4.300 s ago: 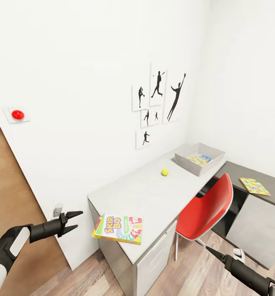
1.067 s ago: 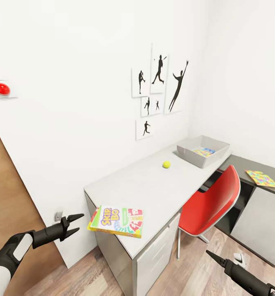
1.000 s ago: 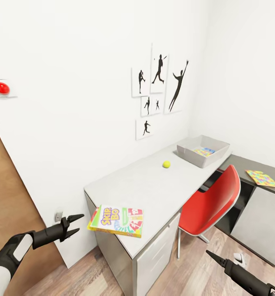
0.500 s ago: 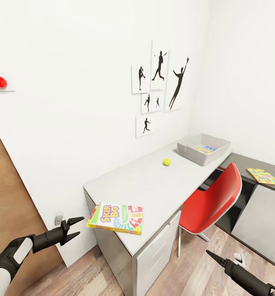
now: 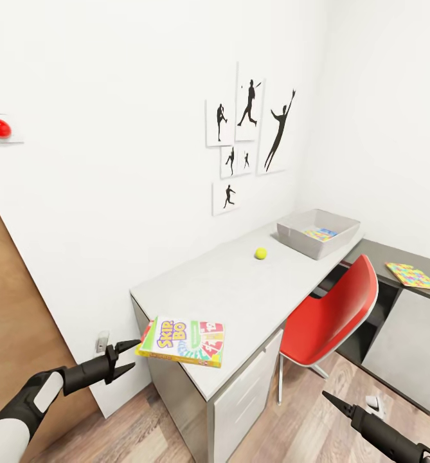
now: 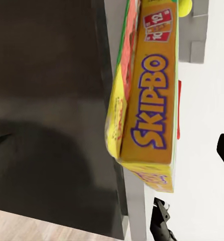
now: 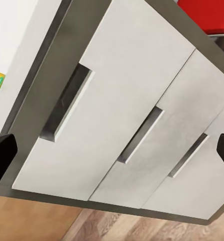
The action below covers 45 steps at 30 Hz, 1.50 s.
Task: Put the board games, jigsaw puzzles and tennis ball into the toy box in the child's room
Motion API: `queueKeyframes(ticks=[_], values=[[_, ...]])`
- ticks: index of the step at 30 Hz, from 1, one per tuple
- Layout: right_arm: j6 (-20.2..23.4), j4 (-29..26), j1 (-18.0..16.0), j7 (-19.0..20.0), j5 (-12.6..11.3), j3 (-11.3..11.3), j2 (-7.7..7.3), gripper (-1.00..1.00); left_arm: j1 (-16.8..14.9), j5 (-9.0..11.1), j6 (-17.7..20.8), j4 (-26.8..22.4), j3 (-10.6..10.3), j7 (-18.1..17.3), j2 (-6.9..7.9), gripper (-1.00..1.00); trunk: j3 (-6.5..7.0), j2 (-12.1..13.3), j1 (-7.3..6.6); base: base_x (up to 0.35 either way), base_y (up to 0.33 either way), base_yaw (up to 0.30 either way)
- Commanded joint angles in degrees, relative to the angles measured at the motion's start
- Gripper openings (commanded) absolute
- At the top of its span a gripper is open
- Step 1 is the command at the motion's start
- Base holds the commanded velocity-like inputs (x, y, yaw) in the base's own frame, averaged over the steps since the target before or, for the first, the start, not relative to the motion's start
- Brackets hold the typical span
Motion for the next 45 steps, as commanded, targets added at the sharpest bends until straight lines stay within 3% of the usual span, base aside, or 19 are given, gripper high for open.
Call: queueKeyframes(ticks=[1,45], values=[[0.5,0.0,0.0,0.1,-0.6,0.3,-0.06,1.00,0.0,-0.1,0.3,0.0,0.1,-0.2,-0.05,1.00,-0.06,0.0,0.00,0.000,0.000,0.000],[0.5,0.0,0.0,0.0,-0.6,0.3,-0.06,1.00,-0.1,-0.1,0.2,-0.3,0.0,-0.2,-0.18,1.00,-0.06,0.0,0.00,0.016,-0.018,0.000]])
